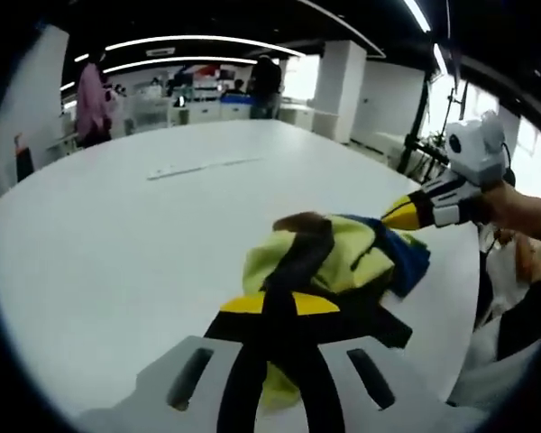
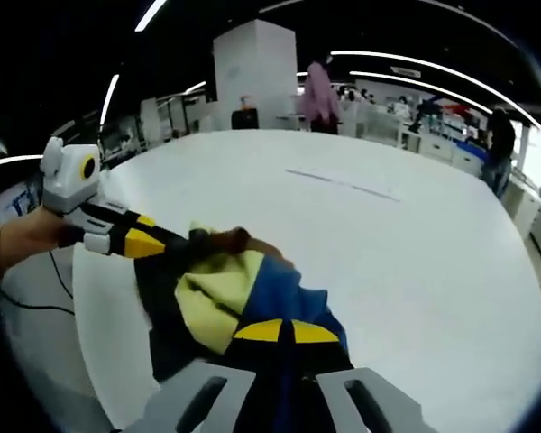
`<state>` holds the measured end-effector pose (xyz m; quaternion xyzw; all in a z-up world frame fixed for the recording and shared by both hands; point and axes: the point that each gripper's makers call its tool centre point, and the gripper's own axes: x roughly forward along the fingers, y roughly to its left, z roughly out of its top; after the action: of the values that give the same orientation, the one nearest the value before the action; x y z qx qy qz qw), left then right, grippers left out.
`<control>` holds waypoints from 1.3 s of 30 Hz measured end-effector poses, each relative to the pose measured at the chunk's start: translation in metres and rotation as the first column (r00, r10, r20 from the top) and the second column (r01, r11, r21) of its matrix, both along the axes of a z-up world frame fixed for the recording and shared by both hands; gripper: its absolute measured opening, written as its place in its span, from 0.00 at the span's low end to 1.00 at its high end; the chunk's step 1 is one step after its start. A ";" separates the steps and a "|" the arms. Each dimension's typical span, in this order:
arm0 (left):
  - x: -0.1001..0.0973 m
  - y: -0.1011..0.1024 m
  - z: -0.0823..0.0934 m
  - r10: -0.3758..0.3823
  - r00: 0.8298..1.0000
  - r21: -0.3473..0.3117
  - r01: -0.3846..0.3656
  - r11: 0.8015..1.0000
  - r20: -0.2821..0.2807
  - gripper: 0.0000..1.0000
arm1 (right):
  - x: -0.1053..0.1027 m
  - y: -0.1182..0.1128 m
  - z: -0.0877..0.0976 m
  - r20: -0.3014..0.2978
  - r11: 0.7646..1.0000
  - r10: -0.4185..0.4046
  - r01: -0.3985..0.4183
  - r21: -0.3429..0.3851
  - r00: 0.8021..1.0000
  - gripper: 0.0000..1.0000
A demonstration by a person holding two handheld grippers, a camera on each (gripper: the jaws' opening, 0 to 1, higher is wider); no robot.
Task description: Fold the garment on the visible template until the final outline fits inside the template.
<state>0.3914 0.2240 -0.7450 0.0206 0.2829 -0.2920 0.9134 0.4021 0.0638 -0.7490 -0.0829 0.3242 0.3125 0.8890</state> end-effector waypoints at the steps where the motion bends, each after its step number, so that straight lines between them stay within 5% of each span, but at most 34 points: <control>1: 0.000 0.001 0.002 0.002 1.000 -0.003 -0.002 1.000 0.009 0.03 | 0.000 0.000 0.001 0.001 1.000 -0.002 0.002 0.001 1.000 0.00; 10: 0.001 0.006 0.022 0.027 0.996 -0.022 -0.025 0.999 0.080 0.00 | 0.000 0.000 0.013 0.034 1.000 0.017 -0.017 -0.012 0.999 0.00; 28: 0.025 0.027 0.065 0.129 0.976 -0.092 -0.114 0.989 0.178 0.00 | 0.010 -0.026 0.047 0.011 0.991 -0.084 0.082 0.108 0.996 0.00; 39: 0.057 0.037 0.100 0.207 0.949 -0.209 -0.158 0.965 0.236 0.00 | 0.044 -0.048 0.081 0.106 0.985 -0.134 0.121 0.122 0.985 0.00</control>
<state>0.4489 0.2613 -0.6454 -0.0545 0.1346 -0.2261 0.9632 0.4457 0.0156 -0.6683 -0.0285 0.2590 0.2676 0.9276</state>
